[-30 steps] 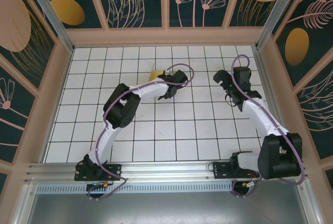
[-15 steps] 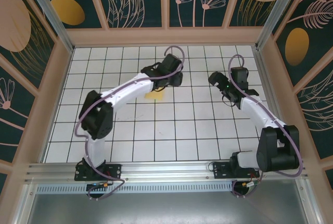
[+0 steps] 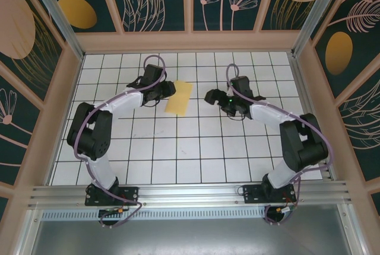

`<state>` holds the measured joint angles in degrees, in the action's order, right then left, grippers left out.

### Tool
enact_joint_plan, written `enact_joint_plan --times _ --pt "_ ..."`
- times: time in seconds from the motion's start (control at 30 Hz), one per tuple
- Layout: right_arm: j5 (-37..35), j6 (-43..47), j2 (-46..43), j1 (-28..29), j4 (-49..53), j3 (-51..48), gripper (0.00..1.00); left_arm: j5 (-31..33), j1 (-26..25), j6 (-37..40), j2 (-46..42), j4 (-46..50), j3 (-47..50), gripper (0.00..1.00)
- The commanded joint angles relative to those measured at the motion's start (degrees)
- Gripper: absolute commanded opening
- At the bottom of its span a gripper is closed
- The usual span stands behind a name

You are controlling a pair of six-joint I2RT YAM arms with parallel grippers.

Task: Fold a paper plane with a square sheet of paper (pick it up from the middle)
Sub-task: Turn over the paper at the center of the table, then third fold the triangle at the center of the table.

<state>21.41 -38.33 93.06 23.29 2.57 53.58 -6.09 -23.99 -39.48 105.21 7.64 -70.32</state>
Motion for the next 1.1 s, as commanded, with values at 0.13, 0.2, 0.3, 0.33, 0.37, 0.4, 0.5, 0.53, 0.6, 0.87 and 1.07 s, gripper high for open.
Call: enact_joint_plan --times 0.13,0.2,0.3,0.33,0.37,0.4,0.5,0.53,0.6,0.87,1.07 --pt "3.7 -3.7 6.4 4.1 -2.3 5.9 0.82 -3.6 1.3 0.5 8.7 -4.0 -3.9 0.28" --pt "3.7 -3.9 7.3 5.0 -2.3 6.8 0.81 -3.5 1.4 0.5 10.5 -3.9 -4.8 0.26" --pt "3.7 -4.0 8.6 5.8 -2.1 7.8 0.80 -3.1 1.4 0.5 12.6 -3.1 -5.8 0.24" --pt "3.7 -4.0 8.9 6.0 -1.9 8.0 0.79 -3.6 1.4 0.4 13.1 -3.1 -5.8 0.24" --pt "3.6 -4.1 9.1 6.1 -1.8 8.2 0.79 -4.0 1.4 0.1 13.2 -3.4 -5.5 0.23" --pt "3.6 -4.1 9.2 6.2 -1.8 8.2 0.79 -4.3 1.4 -0.2 13.3 -3.4 -5.1 0.22" --pt "3.4 -4.1 9.6 6.2 -1.5 8.2 0.77 -5.1 1.3 -1.5 12.8 -3.6 -3.3 0.20" --pt "3.4 -4.1 9.8 6.2 -1.2 8.3 0.76 -5.4 1.3 -2.0 12.5 -3.7 -2.5 0.19" --pt "3.4 -4.2 9.8 6.2 -0.8 8.2 0.74 -6.2 1.3 -3.2 11.8 -4.0 -0.8 0.17" --pt "4.2 -6.2 9.3 7.7 0.9 7.6 0.67 -6.4 0.6 -7.3 6.5 -5.4 7.2 0.13" --pt "4.5 -8.4 8.7 10.8 1.1 5.7 0.66 -6.3 -1.2 -11.1 1.7 -6.5 12.4 0.12"
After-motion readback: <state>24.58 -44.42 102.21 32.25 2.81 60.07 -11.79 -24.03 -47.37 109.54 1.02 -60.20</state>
